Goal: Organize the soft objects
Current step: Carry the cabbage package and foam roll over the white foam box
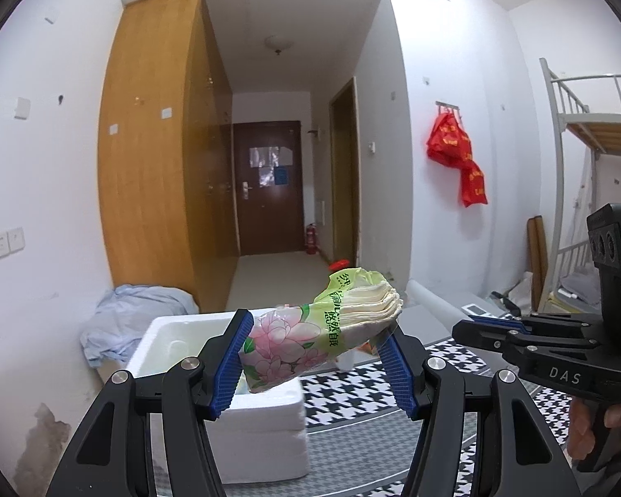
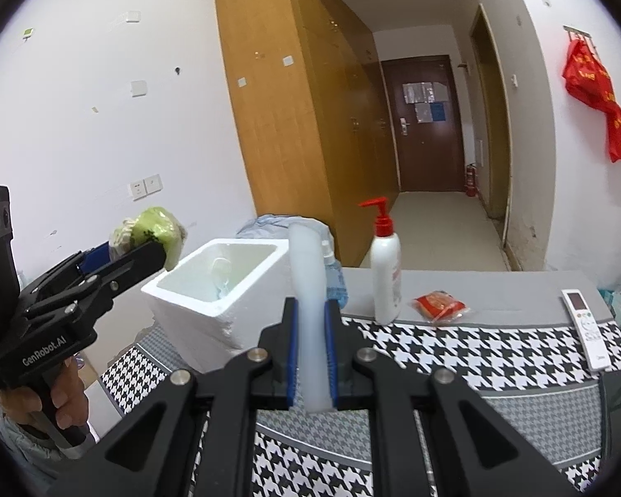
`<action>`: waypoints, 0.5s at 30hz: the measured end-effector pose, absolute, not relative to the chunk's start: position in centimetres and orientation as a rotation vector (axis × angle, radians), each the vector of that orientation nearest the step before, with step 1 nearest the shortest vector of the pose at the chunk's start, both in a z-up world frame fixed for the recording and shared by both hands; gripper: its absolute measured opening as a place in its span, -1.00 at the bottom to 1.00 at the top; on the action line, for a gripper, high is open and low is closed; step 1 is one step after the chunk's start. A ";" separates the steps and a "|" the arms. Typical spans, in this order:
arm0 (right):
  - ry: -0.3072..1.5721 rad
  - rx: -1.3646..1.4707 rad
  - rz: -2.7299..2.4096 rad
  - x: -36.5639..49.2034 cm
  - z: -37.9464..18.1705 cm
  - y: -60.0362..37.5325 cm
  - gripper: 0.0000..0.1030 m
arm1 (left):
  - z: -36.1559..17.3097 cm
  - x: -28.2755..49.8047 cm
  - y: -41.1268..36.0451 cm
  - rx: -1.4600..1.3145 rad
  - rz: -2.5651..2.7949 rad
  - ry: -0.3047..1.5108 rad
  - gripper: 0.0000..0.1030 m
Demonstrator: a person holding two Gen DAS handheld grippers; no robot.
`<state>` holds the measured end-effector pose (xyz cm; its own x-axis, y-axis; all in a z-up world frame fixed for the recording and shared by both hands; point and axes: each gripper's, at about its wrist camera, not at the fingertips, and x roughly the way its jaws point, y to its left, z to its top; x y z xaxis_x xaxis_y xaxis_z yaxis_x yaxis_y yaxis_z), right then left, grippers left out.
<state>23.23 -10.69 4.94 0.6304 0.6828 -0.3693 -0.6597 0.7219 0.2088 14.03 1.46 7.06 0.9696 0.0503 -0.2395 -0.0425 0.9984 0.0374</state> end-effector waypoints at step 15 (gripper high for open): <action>0.442 0.025 0.861 23.1 5.4 -7.0 -0.71 | 7.4 13.0 4.4 0.024 0.138 0.245 0.19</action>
<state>23.13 -6.97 5.43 0.5672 0.7376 -0.3664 -0.7274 0.6573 0.1971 13.04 4.42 7.40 0.9607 0.1389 -0.2402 -0.1330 0.9903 0.0409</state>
